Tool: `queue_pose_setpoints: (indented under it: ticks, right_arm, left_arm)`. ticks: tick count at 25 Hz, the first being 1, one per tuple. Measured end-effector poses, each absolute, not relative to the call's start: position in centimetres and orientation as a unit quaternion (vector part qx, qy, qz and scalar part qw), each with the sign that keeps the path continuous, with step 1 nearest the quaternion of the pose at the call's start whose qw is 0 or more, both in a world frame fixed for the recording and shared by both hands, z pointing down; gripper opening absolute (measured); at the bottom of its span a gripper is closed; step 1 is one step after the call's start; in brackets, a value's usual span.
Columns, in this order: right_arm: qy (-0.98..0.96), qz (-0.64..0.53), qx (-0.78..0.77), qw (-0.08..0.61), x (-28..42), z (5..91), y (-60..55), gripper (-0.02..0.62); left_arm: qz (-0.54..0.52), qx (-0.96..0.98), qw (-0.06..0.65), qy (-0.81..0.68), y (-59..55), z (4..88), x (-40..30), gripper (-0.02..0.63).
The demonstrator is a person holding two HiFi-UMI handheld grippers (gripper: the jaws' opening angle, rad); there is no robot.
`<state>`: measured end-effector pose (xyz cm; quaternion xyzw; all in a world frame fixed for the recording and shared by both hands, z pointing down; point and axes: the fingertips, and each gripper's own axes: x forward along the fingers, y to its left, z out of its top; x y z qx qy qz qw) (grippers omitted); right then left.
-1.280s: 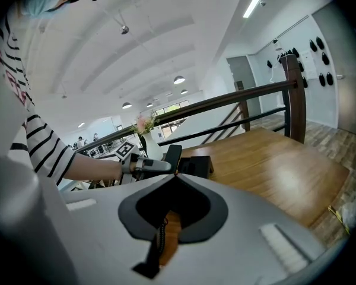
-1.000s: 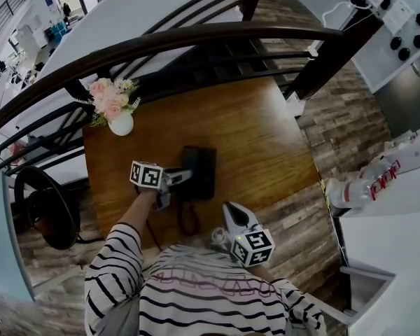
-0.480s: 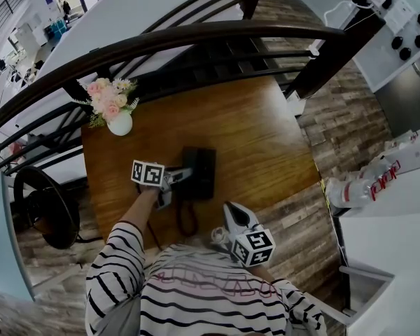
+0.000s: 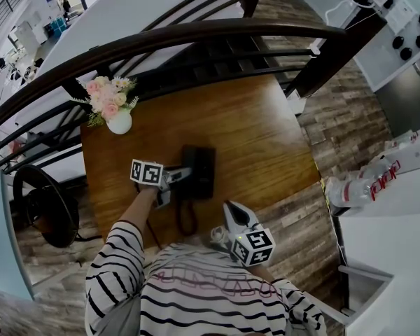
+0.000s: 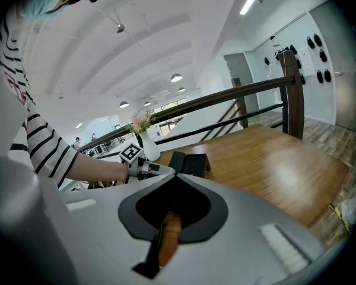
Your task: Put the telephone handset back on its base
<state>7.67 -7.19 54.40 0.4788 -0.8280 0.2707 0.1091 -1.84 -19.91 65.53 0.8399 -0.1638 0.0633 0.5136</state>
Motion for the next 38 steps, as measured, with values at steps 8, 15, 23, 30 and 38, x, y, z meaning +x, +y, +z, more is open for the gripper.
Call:
queue_pose_setpoints:
  ticks: [8, 15, 23, 30, 38]
  right_arm:
    - [-0.828, 0.273, 0.478, 0.111, 7.74, 54.56, -7.17, 0.002]
    - [-0.826, 0.274, 0.479, 0.114, 7.93, 54.61, -7.09, 0.002]
    - [-0.825, 0.277, 0.478, 0.118, 7.97, 54.96, -6.98, 0.002]
    - [-0.824, 0.281, 0.476, 0.12, 7.72, 55.28, -6.88, 0.002]
    - [-0.826, 0.282, 0.474, 0.119, 7.4, 55.25, -6.94, 0.002]
  left_arm:
    - [0.054, 0.837, 0.521, -0.159, -20.03, 65.85, -1.86, 0.077]
    - [0.047, 0.837, 0.525, -0.146, -20.13, 66.04, -1.69, 0.077]
    - [0.034, 0.842, 0.525, -0.119, -19.98, 66.2, -1.91, 0.077]
    - [0.031, 0.844, 0.521, -0.12, -20.08, 66.24, -2.06, 0.078]
    - [0.029, 0.835, 0.528, -0.15, -20.49, 66.25, -2.05, 0.078]
